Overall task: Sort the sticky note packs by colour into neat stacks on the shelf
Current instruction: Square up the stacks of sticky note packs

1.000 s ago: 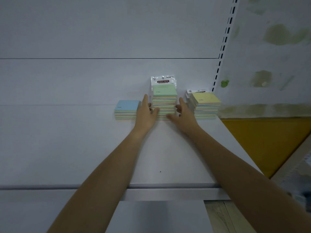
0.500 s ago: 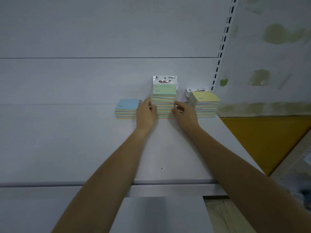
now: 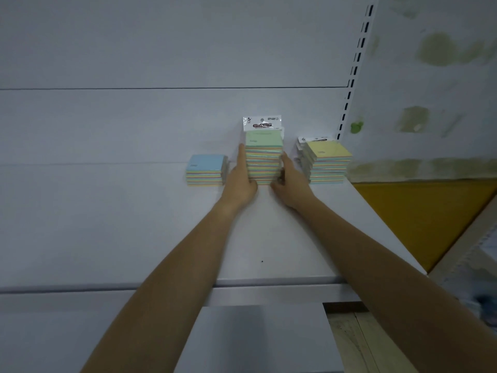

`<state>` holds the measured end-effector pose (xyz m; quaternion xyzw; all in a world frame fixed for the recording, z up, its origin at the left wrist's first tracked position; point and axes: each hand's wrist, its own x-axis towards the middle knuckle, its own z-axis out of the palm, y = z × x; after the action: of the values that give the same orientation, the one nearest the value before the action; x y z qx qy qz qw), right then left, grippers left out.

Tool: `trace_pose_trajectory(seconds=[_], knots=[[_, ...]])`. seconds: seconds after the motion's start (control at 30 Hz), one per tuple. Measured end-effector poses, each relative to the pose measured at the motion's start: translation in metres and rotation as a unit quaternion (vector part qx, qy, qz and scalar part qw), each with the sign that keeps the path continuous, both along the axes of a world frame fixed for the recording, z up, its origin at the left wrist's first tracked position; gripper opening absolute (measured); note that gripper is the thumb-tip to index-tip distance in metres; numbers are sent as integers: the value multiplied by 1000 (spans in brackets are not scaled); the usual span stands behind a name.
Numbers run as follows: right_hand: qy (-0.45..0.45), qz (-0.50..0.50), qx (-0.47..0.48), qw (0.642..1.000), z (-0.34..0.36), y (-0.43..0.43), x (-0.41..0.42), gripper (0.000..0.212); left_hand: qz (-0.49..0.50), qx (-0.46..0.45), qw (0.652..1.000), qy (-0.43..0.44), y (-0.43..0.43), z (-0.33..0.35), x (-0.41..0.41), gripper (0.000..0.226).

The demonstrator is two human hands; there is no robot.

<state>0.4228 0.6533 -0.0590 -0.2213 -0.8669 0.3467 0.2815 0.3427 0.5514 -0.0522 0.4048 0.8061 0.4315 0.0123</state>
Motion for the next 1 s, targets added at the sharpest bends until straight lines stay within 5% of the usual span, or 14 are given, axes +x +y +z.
trace_pose_trajectory(seconds=[0.17, 0.33, 0.57, 0.8, 1.0], knots=[[18, -19, 7, 1000, 1, -5, -1, 57, 20, 36, 999, -10, 0, 2, 3, 77], [90, -79, 76, 990, 21, -8, 16, 57, 72, 119, 986, 96, 5, 9, 4, 69], [112, -98, 127, 981, 54, 44, 75, 51, -100, 140, 977, 123, 40, 38, 46, 61], [26, -73, -9, 997, 31, 82, 101, 51, -61, 18, 997, 34, 97, 22, 79, 52], [70, -83, -88, 990, 15, 81, 87, 54, -35, 68, 997, 25, 109, 5, 75, 45]])
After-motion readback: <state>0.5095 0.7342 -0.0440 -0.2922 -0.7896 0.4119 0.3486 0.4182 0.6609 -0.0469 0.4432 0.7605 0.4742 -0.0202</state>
